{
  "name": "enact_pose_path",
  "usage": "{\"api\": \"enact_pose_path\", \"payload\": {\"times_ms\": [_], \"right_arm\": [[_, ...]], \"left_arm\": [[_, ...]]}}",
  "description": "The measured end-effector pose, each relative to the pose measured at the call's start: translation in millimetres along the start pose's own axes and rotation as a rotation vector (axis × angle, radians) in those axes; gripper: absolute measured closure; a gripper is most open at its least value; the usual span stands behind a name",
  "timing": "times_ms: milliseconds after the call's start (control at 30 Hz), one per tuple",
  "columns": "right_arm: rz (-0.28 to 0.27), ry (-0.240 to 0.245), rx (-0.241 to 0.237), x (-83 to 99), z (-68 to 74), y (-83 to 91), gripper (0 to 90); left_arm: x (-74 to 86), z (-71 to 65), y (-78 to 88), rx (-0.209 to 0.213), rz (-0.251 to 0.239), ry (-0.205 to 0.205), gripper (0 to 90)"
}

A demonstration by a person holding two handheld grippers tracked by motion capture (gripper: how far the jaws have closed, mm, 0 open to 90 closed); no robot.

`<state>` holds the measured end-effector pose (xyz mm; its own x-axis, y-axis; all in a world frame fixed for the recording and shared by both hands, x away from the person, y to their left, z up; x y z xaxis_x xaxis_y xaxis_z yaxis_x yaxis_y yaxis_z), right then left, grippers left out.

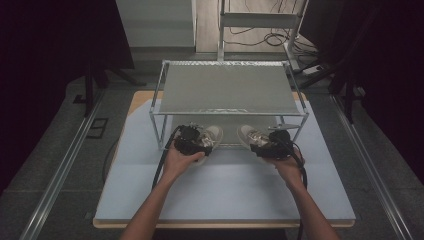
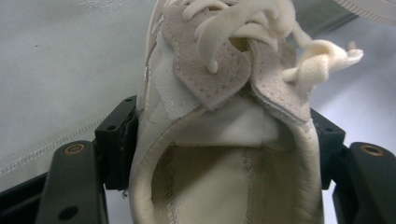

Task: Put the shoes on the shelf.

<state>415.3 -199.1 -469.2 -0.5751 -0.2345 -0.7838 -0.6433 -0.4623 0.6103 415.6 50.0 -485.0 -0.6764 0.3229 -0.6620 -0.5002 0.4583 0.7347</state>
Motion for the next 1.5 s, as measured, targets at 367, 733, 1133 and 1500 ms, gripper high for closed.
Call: {"api": "enact_pose_path", "payload": {"times_ms": [367, 733, 1133, 1500], "right_arm": [[0.011, -0.001, 0.012, -2.0, 6.1, -19.1, 28.3], [0.017, -0.018, 0.028, -2.9, 8.6, -34.0, 28.3], [0.017, -0.023, 0.061, -6.2, 9.1, -48.9, 28.3], [0.042, -0.036, 0.080, -8.8, 10.9, -63.5, 28.0]], "left_arm": [[-4.5, 0.3, -15.8, -0.010, 0.000, 0.004, 29.4], [-12.1, -4.5, -28.7, -0.031, 0.013, 0.000, 29.3], [-19.8, -6.5, -40.4, -0.069, -0.001, 0.101, 29.3], [-19.6, 0.6, -48.5, -0.087, 0.019, 0.119, 28.8]]}}
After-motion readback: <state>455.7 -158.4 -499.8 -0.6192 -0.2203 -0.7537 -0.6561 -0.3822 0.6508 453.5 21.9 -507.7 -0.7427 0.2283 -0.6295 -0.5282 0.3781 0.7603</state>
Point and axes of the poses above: each handheld gripper's, and its own axes: y roughly backward along the jaws, x roughly out of its underside, z roughly to its left, the point moved 6 cm from there along -y, roughly forward along the jaws, and after that the axes turned 5 degrees about -z, right-handed, at the moved point
